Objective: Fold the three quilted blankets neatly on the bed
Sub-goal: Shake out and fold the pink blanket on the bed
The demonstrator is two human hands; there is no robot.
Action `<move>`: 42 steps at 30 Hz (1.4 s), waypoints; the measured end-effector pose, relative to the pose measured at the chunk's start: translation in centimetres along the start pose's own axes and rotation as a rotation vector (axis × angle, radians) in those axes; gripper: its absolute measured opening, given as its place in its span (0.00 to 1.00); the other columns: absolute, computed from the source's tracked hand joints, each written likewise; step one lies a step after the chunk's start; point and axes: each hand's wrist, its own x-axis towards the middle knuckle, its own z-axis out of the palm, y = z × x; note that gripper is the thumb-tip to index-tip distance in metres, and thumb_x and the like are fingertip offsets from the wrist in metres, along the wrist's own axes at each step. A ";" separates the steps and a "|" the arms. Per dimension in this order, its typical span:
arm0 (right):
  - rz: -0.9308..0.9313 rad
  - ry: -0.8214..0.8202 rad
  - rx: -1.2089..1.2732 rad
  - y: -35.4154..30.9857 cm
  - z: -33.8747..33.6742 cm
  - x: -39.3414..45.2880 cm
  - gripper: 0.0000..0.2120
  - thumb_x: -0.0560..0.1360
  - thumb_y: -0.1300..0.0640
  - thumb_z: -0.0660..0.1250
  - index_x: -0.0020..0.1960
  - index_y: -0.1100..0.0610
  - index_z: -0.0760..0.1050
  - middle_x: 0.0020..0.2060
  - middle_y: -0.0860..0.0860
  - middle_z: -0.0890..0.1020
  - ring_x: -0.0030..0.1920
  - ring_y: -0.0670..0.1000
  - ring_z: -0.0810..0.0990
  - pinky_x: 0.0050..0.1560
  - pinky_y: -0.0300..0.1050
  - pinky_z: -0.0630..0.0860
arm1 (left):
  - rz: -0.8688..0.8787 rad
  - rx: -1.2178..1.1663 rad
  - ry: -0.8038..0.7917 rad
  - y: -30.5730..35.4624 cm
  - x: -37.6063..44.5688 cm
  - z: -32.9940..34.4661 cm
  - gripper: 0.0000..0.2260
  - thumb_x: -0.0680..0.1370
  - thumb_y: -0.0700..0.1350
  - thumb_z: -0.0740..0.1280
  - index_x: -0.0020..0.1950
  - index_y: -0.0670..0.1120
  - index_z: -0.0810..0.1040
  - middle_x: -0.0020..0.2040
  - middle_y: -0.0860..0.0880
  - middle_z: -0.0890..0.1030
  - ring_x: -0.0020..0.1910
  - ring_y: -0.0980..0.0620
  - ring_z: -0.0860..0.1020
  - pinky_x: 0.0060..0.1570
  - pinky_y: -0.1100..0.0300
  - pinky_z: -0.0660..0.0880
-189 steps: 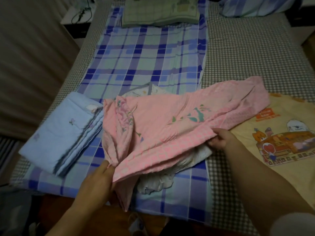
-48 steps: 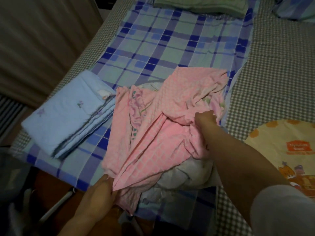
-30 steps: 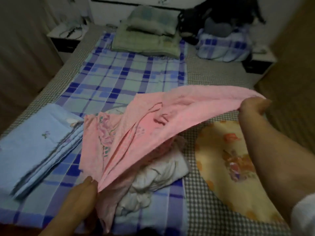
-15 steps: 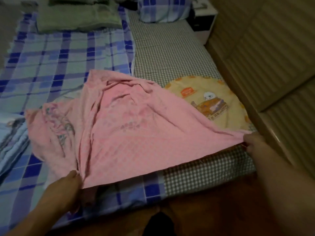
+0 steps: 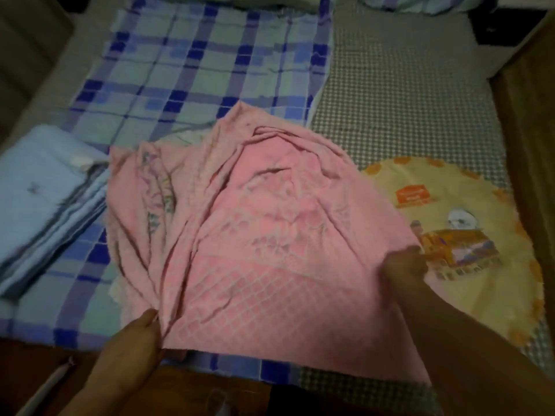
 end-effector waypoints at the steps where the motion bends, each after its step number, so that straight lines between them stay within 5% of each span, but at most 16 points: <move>1: -0.067 -0.118 0.059 -2.0 3.9 -0.4 0.19 0.77 0.62 0.62 0.67 0.65 0.71 0.64 0.64 0.75 0.65 0.63 0.74 0.62 0.50 0.71 | 0.007 -0.049 -0.012 -0.1 0.2 0.2 0.27 0.73 0.59 0.56 0.68 0.48 0.74 0.61 0.46 0.77 0.55 0.45 0.80 0.53 0.53 0.77; 3: -0.216 -0.419 -0.075 -6.9 10.6 -2.8 0.14 0.77 0.61 0.62 0.60 0.60 0.78 0.58 0.59 0.81 0.60 0.60 0.78 0.58 0.45 0.72 | -0.026 -0.030 -0.035 -0.7 0.5 1.2 0.22 0.73 0.57 0.57 0.61 0.47 0.77 0.57 0.47 0.78 0.49 0.46 0.81 0.46 0.53 0.79; 8: -0.679 -0.744 -0.310 -17.3 26.7 -9.4 0.12 0.75 0.64 0.61 0.46 0.53 0.82 0.52 0.53 0.84 0.56 0.54 0.80 0.59 0.42 0.74 | -0.142 -0.026 0.003 -1.4 0.8 3.1 0.19 0.70 0.50 0.70 0.59 0.48 0.79 0.52 0.48 0.79 0.41 0.50 0.80 0.36 0.57 0.79; 12: -0.580 -1.014 -0.439 -18.6 34.4 -12.7 0.10 0.77 0.65 0.60 0.51 0.57 0.78 0.51 0.59 0.81 0.53 0.59 0.80 0.55 0.49 0.77 | -0.167 -0.042 -0.006 -1.0 1.1 3.2 0.18 0.69 0.52 0.74 0.57 0.51 0.80 0.50 0.51 0.80 0.39 0.54 0.78 0.35 0.60 0.79; 15: -0.311 -1.005 -0.392 -17.5 37.5 -12.6 0.04 0.76 0.61 0.62 0.49 0.55 0.74 0.47 0.56 0.78 0.39 0.51 0.76 0.34 0.42 0.74 | -0.167 -0.085 0.035 -0.8 1.1 3.3 0.12 0.77 0.53 0.65 0.60 0.54 0.78 0.52 0.52 0.78 0.43 0.55 0.76 0.40 0.59 0.78; 17: -0.169 -1.029 -0.426 -16.2 39.0 -11.2 0.01 0.77 0.59 0.63 0.47 0.55 0.73 0.40 0.52 0.78 0.31 0.47 0.72 0.30 0.37 0.69 | -0.156 -0.111 0.056 -0.7 1.0 3.1 0.13 0.79 0.53 0.61 0.63 0.55 0.75 0.55 0.52 0.77 0.46 0.54 0.76 0.43 0.58 0.78; 21: 0.029 -1.043 -0.241 -16.5 38.4 -12.2 0.04 0.79 0.58 0.61 0.46 0.54 0.73 0.36 0.49 0.77 0.32 0.46 0.72 0.35 0.38 0.68 | -0.146 -0.132 0.042 -0.4 1.2 2.6 0.14 0.81 0.54 0.58 0.65 0.56 0.74 0.59 0.52 0.77 0.50 0.54 0.77 0.48 0.58 0.78; 25: 0.050 -1.042 0.141 -18.9 38.3 -11.6 0.11 0.77 0.61 0.63 0.58 0.57 0.76 0.48 0.54 0.78 0.44 0.51 0.78 0.45 0.45 0.75 | -0.149 -0.099 0.001 -0.3 1.1 2.4 0.13 0.79 0.55 0.65 0.63 0.54 0.77 0.56 0.52 0.81 0.49 0.55 0.79 0.45 0.59 0.80; 27: 0.047 -1.044 0.062 -19.4 37.5 -11.1 0.12 0.76 0.58 0.66 0.59 0.58 0.75 0.49 0.54 0.76 0.45 0.52 0.76 0.48 0.49 0.77 | -0.145 -0.051 -0.059 -0.4 1.0 2.4 0.14 0.75 0.55 0.70 0.59 0.53 0.80 0.53 0.52 0.82 0.44 0.54 0.80 0.39 0.59 0.81; 31: 0.174 -1.113 0.046 -16.8 36.0 -11.6 0.05 0.76 0.59 0.66 0.44 0.57 0.70 0.38 0.52 0.70 0.33 0.48 0.69 0.32 0.39 0.70 | -0.086 -0.028 -0.023 -1.2 0.9 2.7 0.14 0.72 0.54 0.72 0.57 0.53 0.80 0.51 0.53 0.81 0.42 0.54 0.80 0.36 0.58 0.81; 35: 0.158 -1.166 0.074 -14.7 37.1 -12.8 0.02 0.78 0.58 0.66 0.49 0.56 0.73 0.34 0.51 0.71 0.29 0.46 0.66 0.27 0.38 0.64 | -0.054 -0.022 0.005 -1.7 1.0 3.2 0.12 0.76 0.52 0.69 0.59 0.53 0.79 0.54 0.53 0.79 0.44 0.55 0.78 0.39 0.57 0.81; 37: 0.133 -1.161 0.041 -15.1 38.3 -13.0 0.02 0.79 0.55 0.64 0.47 0.53 0.73 0.31 0.49 0.72 0.29 0.46 0.68 0.32 0.38 0.68 | -0.060 -0.031 -0.014 -1.8 1.2 3.3 0.12 0.76 0.52 0.69 0.59 0.54 0.80 0.55 0.53 0.80 0.44 0.55 0.78 0.40 0.58 0.80; 42: 0.121 -1.062 0.158 -16.1 40.6 -12.7 0.16 0.77 0.57 0.64 0.64 0.56 0.75 0.46 0.52 0.82 0.47 0.51 0.81 0.47 0.48 0.78 | -0.041 -0.068 -0.022 -2.0 1.2 3.7 0.12 0.75 0.50 0.71 0.58 0.53 0.81 0.57 0.52 0.80 0.44 0.54 0.78 0.38 0.57 0.80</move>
